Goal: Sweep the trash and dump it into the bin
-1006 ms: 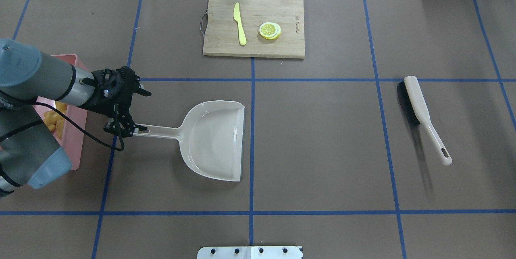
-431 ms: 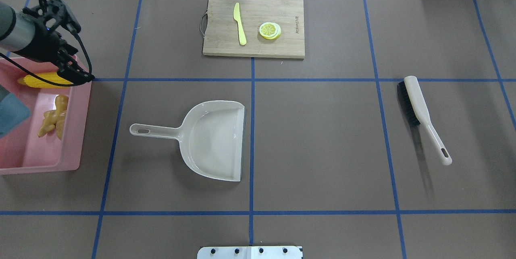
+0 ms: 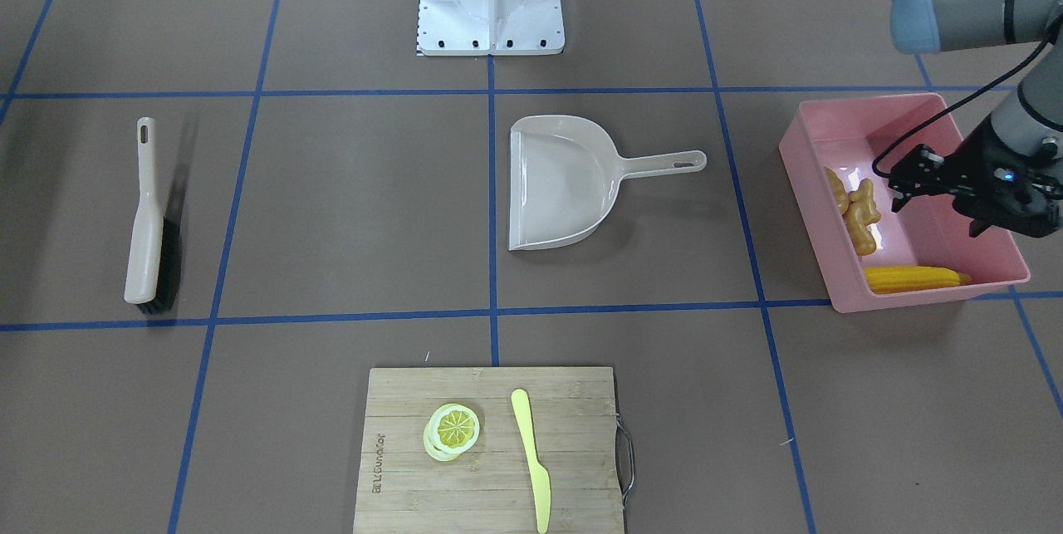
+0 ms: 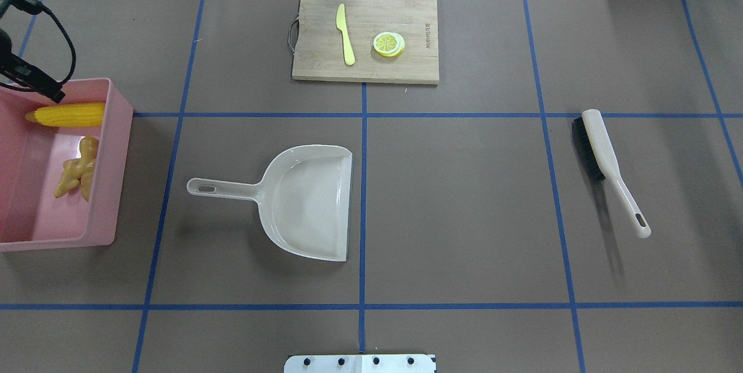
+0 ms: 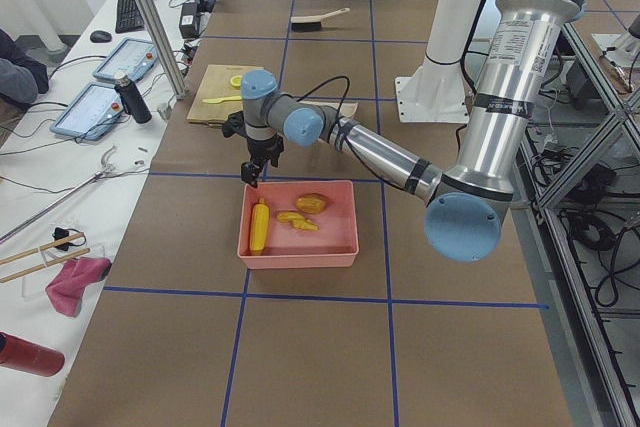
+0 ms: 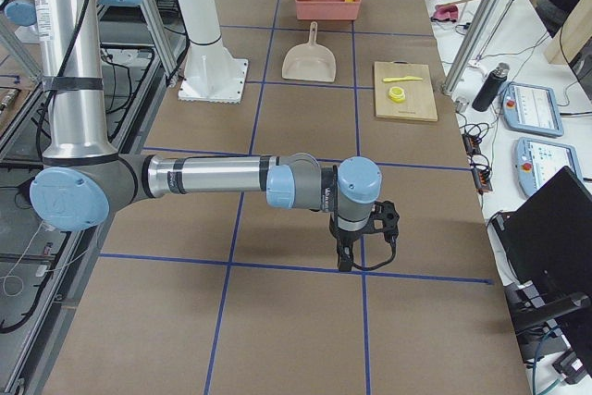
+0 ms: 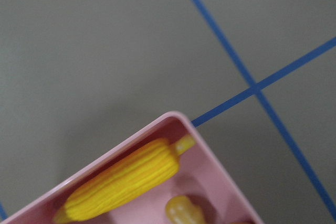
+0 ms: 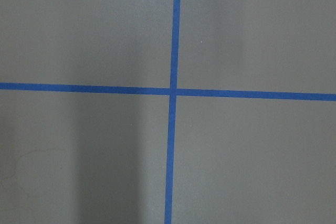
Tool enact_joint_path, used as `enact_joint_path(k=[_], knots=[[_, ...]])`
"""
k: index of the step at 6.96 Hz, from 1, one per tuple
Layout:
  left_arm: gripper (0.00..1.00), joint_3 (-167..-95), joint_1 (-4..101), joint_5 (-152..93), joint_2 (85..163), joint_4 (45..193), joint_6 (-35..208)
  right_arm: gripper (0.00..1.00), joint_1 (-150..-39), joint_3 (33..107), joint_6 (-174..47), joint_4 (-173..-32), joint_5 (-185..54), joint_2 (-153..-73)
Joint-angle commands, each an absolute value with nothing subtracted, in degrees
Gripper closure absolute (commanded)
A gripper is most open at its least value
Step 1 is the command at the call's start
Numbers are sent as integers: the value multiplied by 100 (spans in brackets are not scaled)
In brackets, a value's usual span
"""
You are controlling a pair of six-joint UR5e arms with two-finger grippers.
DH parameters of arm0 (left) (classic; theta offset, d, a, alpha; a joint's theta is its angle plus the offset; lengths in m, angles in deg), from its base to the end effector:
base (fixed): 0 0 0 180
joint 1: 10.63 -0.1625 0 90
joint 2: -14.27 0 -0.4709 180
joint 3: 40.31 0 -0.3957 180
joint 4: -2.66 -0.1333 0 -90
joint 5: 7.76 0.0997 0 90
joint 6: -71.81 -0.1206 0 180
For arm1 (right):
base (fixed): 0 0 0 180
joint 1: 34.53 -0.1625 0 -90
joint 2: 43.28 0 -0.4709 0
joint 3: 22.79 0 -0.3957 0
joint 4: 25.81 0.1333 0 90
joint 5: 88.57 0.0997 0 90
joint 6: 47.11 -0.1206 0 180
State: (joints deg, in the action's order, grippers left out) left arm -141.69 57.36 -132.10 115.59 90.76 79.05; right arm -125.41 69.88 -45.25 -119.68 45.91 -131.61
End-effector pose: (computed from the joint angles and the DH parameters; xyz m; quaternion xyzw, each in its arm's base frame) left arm 0.1591 -0.5678 0.5292 0.0936 0.3245 0.1736 0.9251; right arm 0.0566 -0.5079 0.6885 0.0128 -0.3783 -0.0095 0.9256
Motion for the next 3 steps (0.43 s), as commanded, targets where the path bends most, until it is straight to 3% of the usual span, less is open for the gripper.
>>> enact_joint_path(k=[1, 3], knots=[[2, -14016, 6370, -13317, 10959, 8949, 7954, 0, -12541, 6984, -4500, -11959, 4565, -13204], [2, -13867, 6986, -14045, 10552, 8958, 7972, 0, -12567, 6993, -4535, -11959, 4564, -13240]])
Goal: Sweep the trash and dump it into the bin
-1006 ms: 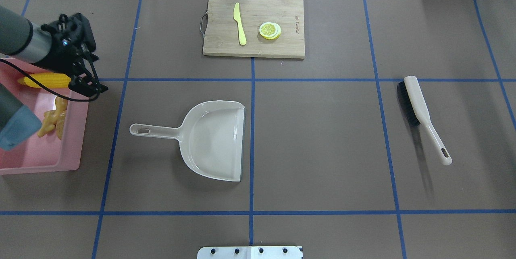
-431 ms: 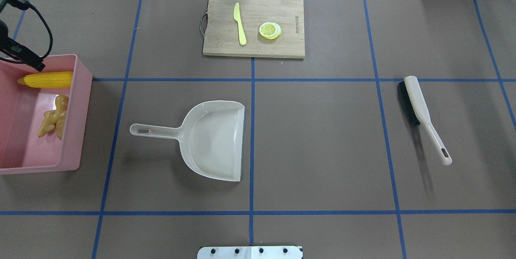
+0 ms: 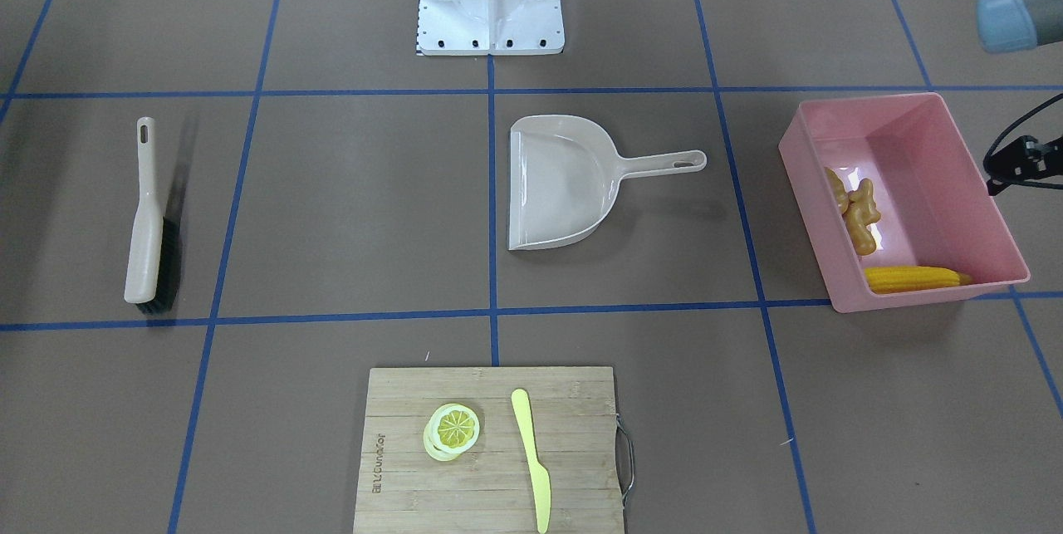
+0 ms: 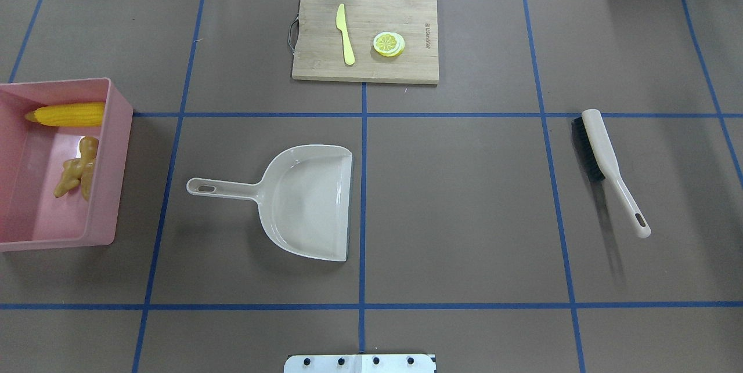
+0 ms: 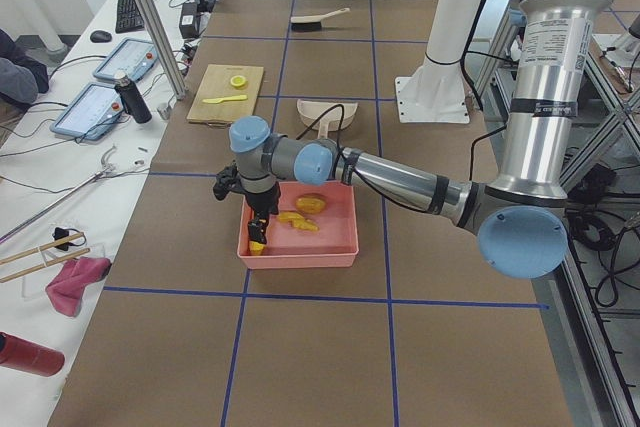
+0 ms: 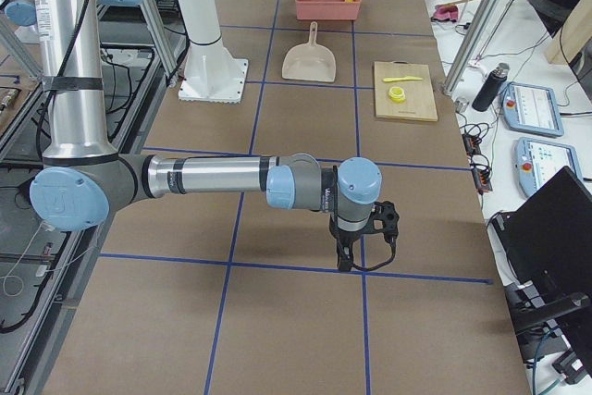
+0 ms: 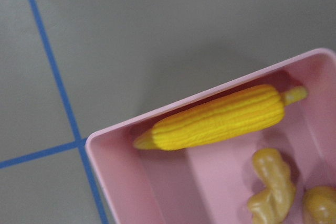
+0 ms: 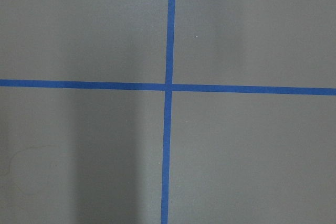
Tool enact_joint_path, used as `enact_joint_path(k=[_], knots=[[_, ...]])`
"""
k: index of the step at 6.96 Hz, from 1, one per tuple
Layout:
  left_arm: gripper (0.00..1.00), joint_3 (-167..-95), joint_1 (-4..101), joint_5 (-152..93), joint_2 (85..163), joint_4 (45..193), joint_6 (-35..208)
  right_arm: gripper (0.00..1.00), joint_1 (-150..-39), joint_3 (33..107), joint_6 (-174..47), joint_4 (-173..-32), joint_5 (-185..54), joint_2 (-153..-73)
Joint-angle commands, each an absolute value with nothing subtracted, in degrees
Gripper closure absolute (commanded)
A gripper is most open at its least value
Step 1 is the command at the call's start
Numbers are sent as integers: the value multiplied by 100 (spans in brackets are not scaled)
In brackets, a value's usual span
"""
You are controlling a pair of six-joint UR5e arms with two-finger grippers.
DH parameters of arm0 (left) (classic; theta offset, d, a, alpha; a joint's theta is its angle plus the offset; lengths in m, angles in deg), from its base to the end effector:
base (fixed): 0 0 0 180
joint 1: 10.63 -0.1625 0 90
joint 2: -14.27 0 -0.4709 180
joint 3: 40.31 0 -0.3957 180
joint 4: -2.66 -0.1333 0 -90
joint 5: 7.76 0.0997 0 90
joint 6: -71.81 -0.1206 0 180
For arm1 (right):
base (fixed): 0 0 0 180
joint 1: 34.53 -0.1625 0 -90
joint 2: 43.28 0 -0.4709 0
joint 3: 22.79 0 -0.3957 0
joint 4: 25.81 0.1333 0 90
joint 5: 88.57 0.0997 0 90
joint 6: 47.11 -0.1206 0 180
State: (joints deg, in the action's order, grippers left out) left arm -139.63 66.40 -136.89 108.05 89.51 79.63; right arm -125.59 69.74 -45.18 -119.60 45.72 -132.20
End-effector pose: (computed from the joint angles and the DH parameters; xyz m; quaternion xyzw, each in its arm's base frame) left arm 0.0634 -0.5301 0.6176 0.0202 0.3429 0.0712 0.9365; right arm 0.0584 -0.5022 0.6950 0.0084 -0.3769 -0.0064 0.9262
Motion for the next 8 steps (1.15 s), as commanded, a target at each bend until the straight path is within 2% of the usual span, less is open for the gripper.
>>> enact_joint_path(k=[1, 8], knots=[[2, -13823, 7145, -14030, 10324, 9010, 7954, 0, -12558, 7002, -4535, -11959, 4555, -13231], [2, -13840, 7463, -14039, 10155, 9037, 7937, 0, -12558, 7011, -4535, -11959, 4591, -13196]])
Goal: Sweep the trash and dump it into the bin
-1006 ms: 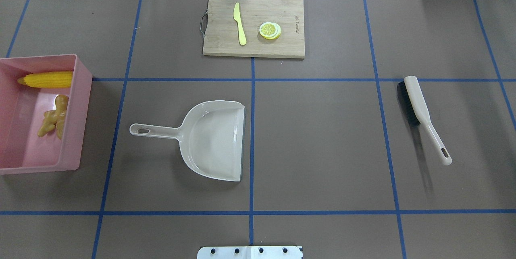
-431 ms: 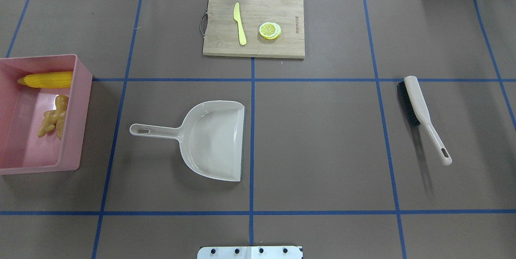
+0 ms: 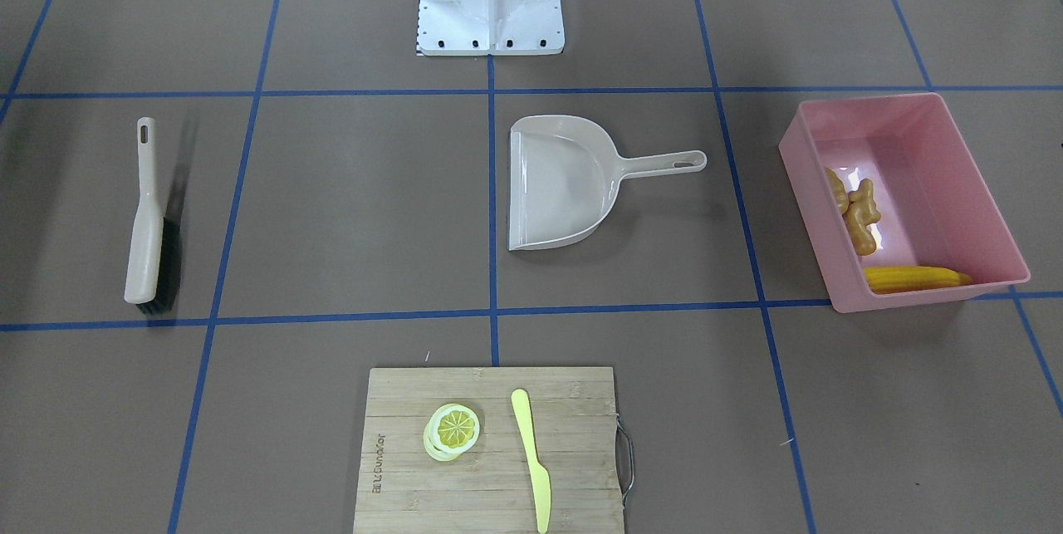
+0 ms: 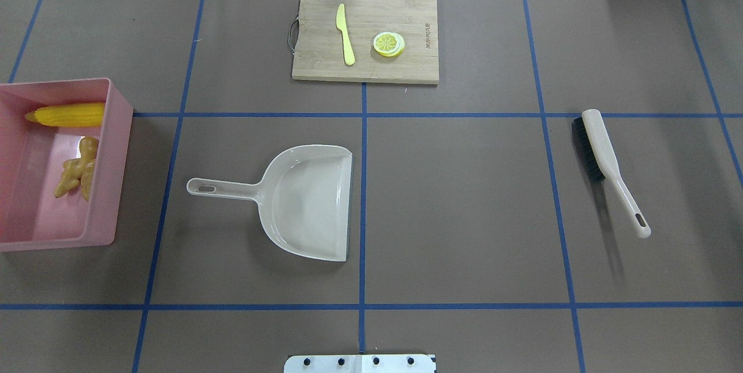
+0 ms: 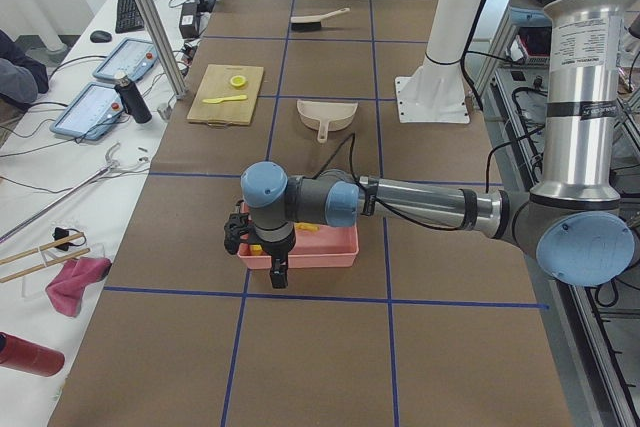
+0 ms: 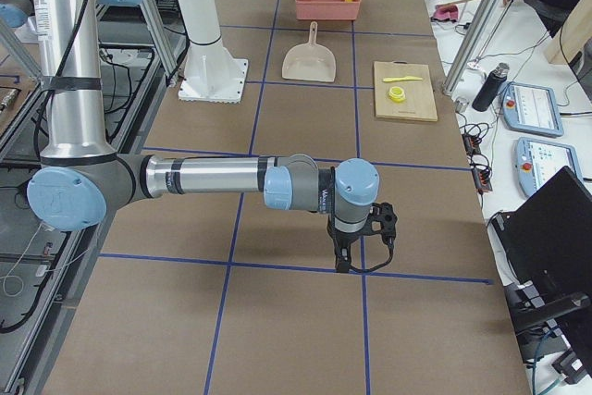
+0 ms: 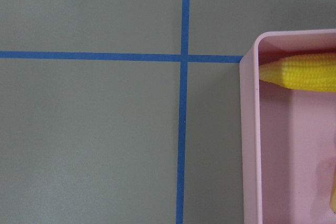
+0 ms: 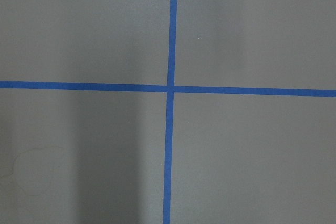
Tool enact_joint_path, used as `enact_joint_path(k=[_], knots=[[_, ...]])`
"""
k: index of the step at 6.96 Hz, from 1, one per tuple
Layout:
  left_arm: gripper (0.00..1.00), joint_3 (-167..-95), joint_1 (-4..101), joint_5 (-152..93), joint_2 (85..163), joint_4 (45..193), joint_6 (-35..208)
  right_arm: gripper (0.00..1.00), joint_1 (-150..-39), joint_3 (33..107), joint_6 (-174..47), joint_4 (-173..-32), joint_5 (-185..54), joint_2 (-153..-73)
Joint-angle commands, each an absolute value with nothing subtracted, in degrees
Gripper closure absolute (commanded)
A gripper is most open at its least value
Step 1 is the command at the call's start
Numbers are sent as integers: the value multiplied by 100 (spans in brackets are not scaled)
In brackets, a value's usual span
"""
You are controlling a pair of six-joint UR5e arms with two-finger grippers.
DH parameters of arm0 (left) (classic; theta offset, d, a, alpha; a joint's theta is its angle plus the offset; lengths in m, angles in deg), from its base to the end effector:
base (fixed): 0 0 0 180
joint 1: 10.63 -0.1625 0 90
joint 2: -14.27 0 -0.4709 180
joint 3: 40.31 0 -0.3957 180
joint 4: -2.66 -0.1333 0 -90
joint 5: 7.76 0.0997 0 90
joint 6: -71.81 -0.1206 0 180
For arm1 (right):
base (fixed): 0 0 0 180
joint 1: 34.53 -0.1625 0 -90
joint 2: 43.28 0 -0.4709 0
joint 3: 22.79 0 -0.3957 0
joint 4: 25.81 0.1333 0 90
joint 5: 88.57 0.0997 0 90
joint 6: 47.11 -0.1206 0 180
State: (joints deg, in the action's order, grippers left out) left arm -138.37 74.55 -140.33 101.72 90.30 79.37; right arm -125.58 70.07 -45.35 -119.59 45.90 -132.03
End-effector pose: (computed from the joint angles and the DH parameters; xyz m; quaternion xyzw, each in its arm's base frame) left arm -0.0114 -0.4800 0.6781 -0.0137 0.3635 -0.0123 0.9314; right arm 0.0581 -0.5042 0.6904 0.0119 -0.3782 -0.0068 0.9256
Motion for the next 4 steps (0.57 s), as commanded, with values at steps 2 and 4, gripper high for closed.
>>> enact_joint_path(k=[2, 4], knots=[[2, -13848, 7480, -14047, 10155, 9185, 7945, 0, -12558, 7011, -4518, -11959, 4599, -13205], [2, -13848, 7489, -14047, 10068, 9248, 7954, 0, -12550, 7002, -4509, -11959, 4599, -13196]])
